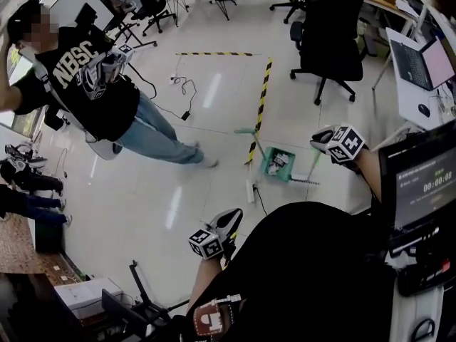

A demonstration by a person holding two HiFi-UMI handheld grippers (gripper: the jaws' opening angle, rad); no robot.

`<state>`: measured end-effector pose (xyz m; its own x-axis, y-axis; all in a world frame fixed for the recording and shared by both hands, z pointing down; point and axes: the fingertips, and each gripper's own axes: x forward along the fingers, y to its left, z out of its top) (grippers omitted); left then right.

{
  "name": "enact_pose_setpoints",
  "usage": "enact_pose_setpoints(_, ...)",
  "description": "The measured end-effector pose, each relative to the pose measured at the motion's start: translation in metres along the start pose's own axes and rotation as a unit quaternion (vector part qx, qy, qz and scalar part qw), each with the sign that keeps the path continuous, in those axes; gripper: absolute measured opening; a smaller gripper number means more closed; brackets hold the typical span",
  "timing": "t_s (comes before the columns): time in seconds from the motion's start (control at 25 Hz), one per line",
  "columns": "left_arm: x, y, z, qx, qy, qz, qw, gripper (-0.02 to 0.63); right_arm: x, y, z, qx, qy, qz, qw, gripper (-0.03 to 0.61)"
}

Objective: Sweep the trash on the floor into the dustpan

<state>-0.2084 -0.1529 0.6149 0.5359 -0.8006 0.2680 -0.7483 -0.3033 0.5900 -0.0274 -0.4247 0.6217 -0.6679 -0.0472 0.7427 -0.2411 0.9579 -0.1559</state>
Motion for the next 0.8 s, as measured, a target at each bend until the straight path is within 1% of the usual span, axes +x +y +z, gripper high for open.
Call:
enact_pose_setpoints(0.08,-0.002,0.001,0.003,0.009,0.009,-0.026,0.9996,0.002,-0.013,0.014,-0.024,0.034,0.007,-0.021,0.999,0.06)
enact_pose_setpoints(0.2,-0.002,0.005,-0.003,0.025,0.033,-0.081,0.9959,0.002,-0.034,0.037,-0.059,0.079,0.009,-0.059,0.995,0.06)
enact_pose_setpoints(0.36,0.006,0.016,-0.016,0.035,0.081,-0.147,0.9851,0.002,-0.066,0.06,-0.09,0.139,-0.004,-0.123,0.983,0.06)
enact_pose_setpoints(0.44,0.013,0.015,-0.024,0.038,0.105,-0.174,0.9783,0.002,-0.086,0.08,-0.105,0.163,-0.013,-0.144,0.976,0.06)
enact_pose_setpoints(0.52,0.024,0.003,-0.027,0.039,0.115,-0.201,0.9719,0.002,-0.109,0.102,-0.12,0.179,-0.019,-0.156,0.971,0.06)
enact_pose_setpoints(0.6,0.037,-0.018,-0.027,0.043,0.12,-0.229,0.9652,0.002,-0.132,0.119,-0.133,0.194,-0.027,-0.165,0.967,0.06)
enact_pose_setpoints(0.72,0.045,-0.057,-0.032,0.059,0.13,-0.264,0.9538,0.002,-0.159,0.146,-0.148,0.212,-0.041,-0.178,0.96,0.06)
enact_pose_setpoints(0.8,0.041,-0.081,-0.041,0.074,0.14,-0.28,0.9467,0.002,-0.173,0.167,-0.16,0.215,-0.05,-0.182,0.958,0.06)
